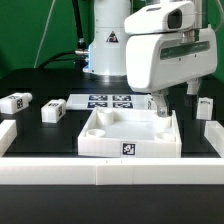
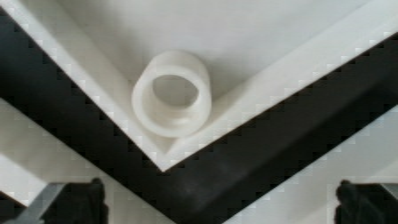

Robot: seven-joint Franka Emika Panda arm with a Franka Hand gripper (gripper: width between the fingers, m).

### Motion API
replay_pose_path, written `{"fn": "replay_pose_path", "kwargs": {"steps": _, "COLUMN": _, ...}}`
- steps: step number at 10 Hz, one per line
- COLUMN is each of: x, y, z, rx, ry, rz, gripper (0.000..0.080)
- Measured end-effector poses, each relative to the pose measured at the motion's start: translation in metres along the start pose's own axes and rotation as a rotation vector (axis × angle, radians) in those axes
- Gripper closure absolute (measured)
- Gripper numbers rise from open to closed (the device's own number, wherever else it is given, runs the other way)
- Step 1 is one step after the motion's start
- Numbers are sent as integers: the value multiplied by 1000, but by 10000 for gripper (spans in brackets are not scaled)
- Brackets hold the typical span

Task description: Assemble one leg

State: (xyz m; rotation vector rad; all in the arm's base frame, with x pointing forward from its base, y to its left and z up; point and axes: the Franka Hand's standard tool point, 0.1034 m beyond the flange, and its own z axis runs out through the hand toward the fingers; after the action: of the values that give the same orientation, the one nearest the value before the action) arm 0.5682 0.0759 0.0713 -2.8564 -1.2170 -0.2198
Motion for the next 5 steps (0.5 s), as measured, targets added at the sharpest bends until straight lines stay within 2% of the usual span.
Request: {"fn": "replay_pose_path", "kwargs": {"steps": 5, "x": 0, "y": 0, "z": 0, "rx": 0, "ry": 0, "rz": 0, "gripper": 150}}
